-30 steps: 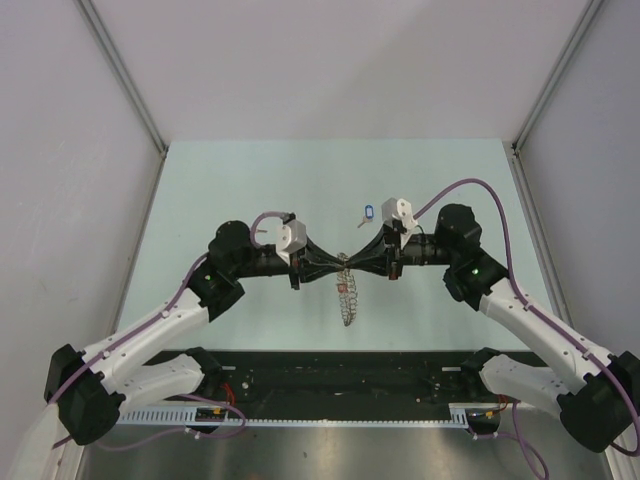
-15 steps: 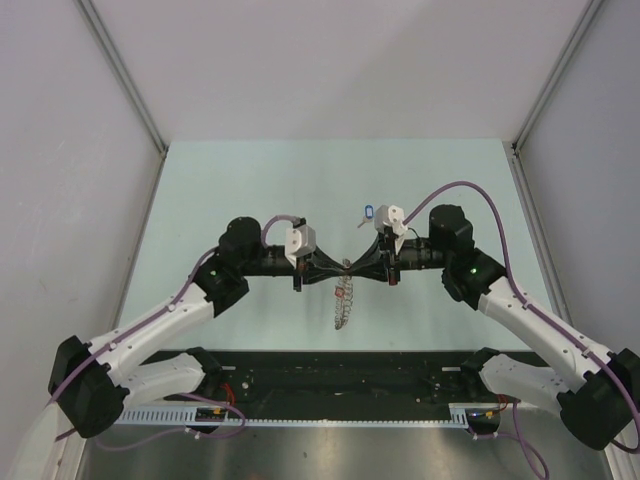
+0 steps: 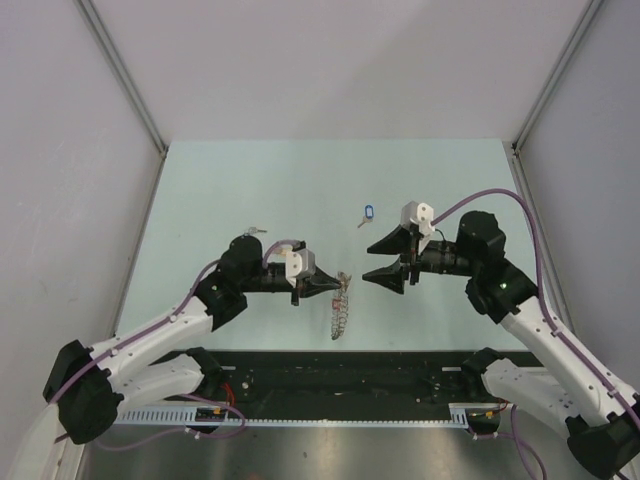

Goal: Put the keys on the keyring

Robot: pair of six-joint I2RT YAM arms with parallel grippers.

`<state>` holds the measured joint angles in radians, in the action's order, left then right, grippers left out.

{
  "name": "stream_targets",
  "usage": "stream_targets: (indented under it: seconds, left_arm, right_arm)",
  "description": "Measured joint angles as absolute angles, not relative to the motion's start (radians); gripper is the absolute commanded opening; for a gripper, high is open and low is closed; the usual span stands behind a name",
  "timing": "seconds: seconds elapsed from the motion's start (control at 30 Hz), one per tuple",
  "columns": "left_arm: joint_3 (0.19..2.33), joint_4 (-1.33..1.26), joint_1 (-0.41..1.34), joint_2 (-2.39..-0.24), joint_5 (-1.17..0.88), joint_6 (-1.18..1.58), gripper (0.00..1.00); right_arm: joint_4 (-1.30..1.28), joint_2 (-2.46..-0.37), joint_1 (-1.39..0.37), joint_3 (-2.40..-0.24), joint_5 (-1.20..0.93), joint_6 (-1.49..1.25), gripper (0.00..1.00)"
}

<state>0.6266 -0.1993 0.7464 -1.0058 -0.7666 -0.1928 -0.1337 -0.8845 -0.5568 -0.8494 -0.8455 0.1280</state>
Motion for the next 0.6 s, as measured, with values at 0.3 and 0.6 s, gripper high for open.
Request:
stream_targets:
  seconds: [0.3,0.6]
  left_arm:
    - [0.484,-0.517,0.748,-0.957,-0.762,-0.100,0.00]
    - [0.396,-0.785,0.749,-0.956,-0.717,0.072,0.00]
  right_arm:
    - [-0.104,-0.802,-0.552,-0.802,-0.808,0.058,0.61]
    - [0.038,-0.803,-0.560,-0.692,-0.769,-0.062,0.57]
